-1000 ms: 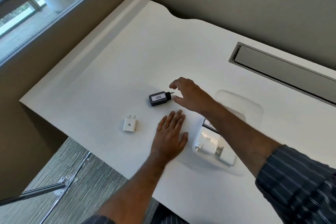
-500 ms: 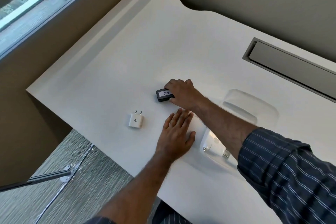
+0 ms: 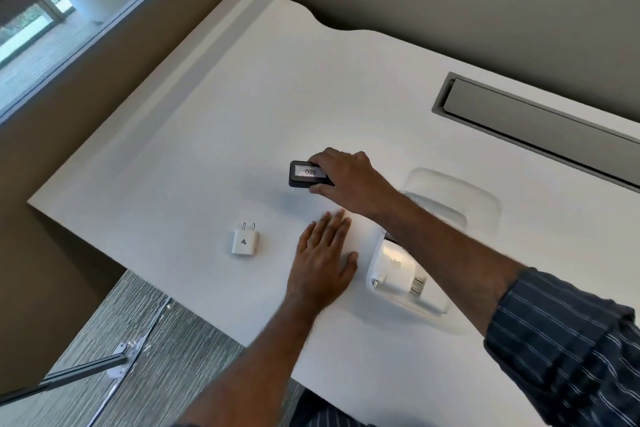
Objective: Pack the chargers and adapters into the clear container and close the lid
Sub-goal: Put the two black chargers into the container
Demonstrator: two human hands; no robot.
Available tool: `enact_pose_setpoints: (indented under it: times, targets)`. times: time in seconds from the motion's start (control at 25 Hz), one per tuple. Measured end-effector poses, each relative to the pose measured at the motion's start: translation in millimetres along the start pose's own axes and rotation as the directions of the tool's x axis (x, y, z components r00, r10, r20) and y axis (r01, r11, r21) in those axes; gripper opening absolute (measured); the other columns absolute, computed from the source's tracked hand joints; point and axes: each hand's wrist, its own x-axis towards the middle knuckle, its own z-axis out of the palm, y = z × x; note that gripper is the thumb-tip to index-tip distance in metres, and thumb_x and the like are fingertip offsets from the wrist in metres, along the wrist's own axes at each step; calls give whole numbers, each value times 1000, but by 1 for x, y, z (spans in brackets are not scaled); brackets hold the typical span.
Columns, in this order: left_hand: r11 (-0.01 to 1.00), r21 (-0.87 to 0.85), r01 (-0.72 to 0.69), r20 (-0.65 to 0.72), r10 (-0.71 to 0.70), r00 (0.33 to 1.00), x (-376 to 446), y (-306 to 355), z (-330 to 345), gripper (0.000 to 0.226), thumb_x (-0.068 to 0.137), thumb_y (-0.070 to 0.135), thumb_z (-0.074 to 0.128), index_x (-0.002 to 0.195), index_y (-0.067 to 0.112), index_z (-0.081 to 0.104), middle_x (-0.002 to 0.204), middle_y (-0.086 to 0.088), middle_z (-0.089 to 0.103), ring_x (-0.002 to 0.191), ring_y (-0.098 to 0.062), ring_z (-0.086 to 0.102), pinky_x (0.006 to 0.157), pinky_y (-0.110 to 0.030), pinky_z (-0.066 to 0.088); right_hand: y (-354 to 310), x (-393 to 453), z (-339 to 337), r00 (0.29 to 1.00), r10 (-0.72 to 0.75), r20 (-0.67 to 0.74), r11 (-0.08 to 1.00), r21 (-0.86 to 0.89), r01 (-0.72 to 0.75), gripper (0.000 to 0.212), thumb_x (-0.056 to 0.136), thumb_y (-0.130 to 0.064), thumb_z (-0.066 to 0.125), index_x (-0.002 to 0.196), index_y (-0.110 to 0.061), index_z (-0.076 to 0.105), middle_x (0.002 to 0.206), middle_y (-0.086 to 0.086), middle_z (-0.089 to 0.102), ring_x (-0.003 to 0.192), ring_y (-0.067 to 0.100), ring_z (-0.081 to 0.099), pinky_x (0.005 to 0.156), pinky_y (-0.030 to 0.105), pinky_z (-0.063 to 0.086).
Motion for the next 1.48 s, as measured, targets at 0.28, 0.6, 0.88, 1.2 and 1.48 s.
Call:
enact_pose_setpoints:
  times: [0.28,0.6,0.88,1.2,1.48]
  targets:
    - [1000,15,21,45,-22,999,0,-1,-3,64,101,48,43,160,25,32,172,6,22,161,-13,13,130,-38,17,7,-66,-45,986,58,-159,998,33,-54,45,92,-43,63,131,-23,53,120,-6,61,105,18,59,91,42,42]
    - [999,32,22,93,-25,995,1,1,-7,68,102,49,39,163,28,20,174,10,14,161,-10,6,130,-37,13,46,-152,-62,926,263,-270,965,83,-250,42,88,-35,67,126,-28,51,118,-11,59,104,13,57,92,37,38]
    - [999,26,21,104,-24,994,1,3,-9,67,101,49,37,163,28,22,173,10,16,161,-11,10,130,-36,12,70,-185,-48,901,383,-202,924,82,-374,40,87,-34,68,123,-25,53,113,-9,60,98,16,59,82,30,42]
    - [1000,17,11,93,-13,996,1,4,-10,65,101,48,37,162,27,25,172,9,20,161,-12,12,129,-39,17,80,-159,-19,865,499,-55,861,-80,-502,37,91,-39,61,121,-20,54,113,0,60,98,28,61,83,40,47]
    - [1000,17,7,87,-8,996,1,5,-12,65,102,47,39,162,25,27,172,8,20,160,-12,13,129,-40,18,90,-145,-8,851,516,96,844,114,-524,39,94,-29,58,131,-18,53,128,4,59,119,28,55,98,46,46]
